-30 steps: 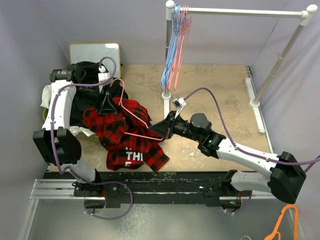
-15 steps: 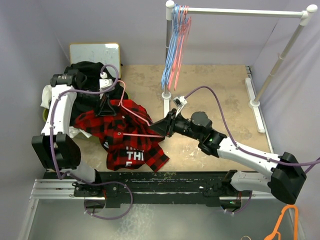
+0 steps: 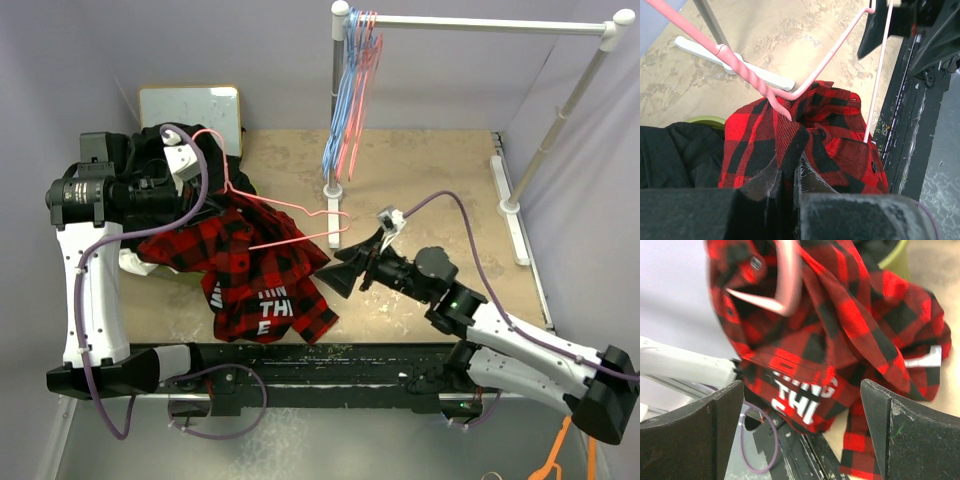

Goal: Place the shirt on the hanger

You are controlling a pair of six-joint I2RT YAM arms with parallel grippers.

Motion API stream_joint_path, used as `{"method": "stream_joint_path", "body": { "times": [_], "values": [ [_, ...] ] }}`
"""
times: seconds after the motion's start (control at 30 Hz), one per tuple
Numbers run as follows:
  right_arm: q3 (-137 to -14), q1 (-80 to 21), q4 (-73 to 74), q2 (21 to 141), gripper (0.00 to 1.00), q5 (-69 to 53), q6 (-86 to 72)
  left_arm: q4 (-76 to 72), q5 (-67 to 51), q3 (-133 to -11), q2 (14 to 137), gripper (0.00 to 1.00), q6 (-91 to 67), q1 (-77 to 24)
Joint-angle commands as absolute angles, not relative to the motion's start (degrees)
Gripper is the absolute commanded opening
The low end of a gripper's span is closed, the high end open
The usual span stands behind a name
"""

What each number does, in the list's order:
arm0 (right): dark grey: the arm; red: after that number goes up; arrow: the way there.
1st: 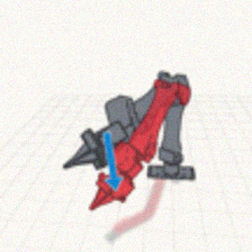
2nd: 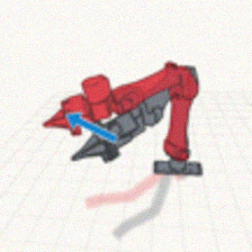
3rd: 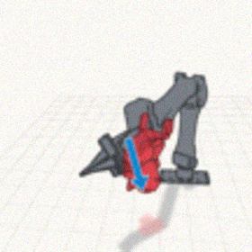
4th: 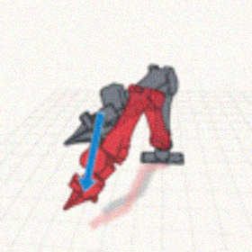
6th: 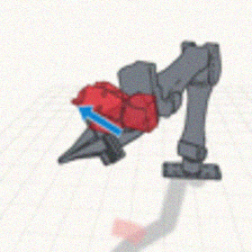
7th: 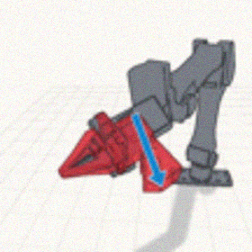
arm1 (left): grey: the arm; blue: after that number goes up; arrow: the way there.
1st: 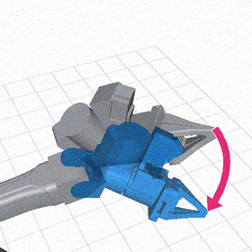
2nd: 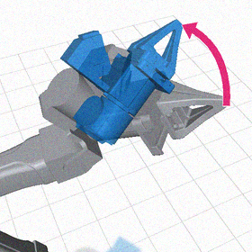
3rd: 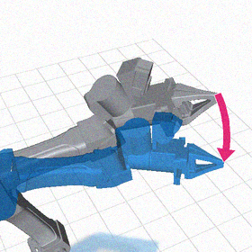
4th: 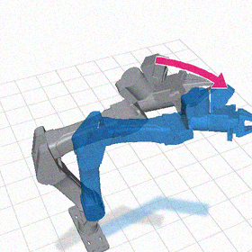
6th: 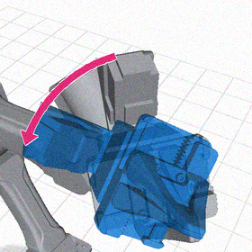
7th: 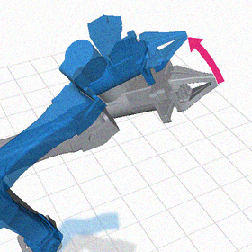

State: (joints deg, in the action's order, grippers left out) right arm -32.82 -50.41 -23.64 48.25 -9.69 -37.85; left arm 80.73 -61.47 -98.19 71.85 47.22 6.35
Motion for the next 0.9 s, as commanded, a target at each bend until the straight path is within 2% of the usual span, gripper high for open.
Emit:
{"method": "stream_joint_path", "body": {
  "times": [0.0, 0.17, 0.3, 0.47, 0.6, 0.7, 0.77, 0.87],
  "values": [
    [-30.88, -50.71, -30.60, 51.97, 1.00, -7.40, -37.94, 78.22, -64.52, -100.80, 72.13, 0.00, 41.35, 6.77],
    [-35.04, -50.84, -32.94, 57.37, 1.00, -6.79, -34.67, 77.43, -64.15, -102.29, 71.62, 0.00, 38.30, 6.77],
    [-37.38, -51.25, -34.36, 61.15, 0.93, -8.08, -34.07, 76.14, -63.81, -102.80, 71.12, 0.00, 36.32, 6.77],
    [-38.06, -51.91, -36.22, 65.02, 0.78, -9.27, -34.92, 75.39, -63.69, -102.62, 70.44, 0.00, 34.82, 6.77],
    [-38.50, -52.41, -37.93, 67.75, 0.59, -9.80, -35.95, 74.81, -62.76, -102.22, 70.10, 0.00, 34.49, 6.77],
    [-38.93, -53.11, -38.48, 69.54, 0.52, -9.74, -36.18, 74.56, -62.27, -102.09, 70.06, 0.00, 34.42, 6.77],
    [-38.75, -53.33, -39.17, 70.11, 0.41, -8.87, -36.43, 74.54, -62.08, -102.01, 70.08, 0.00, 34.64, 6.77],
    [-37.57, -53.35, -40.27, 68.89, 0.01, -5.58, -37.00, 74.37, -60.26, -101.23, 69.74, 0.00, 36.20, 6.82]
  ]
}}
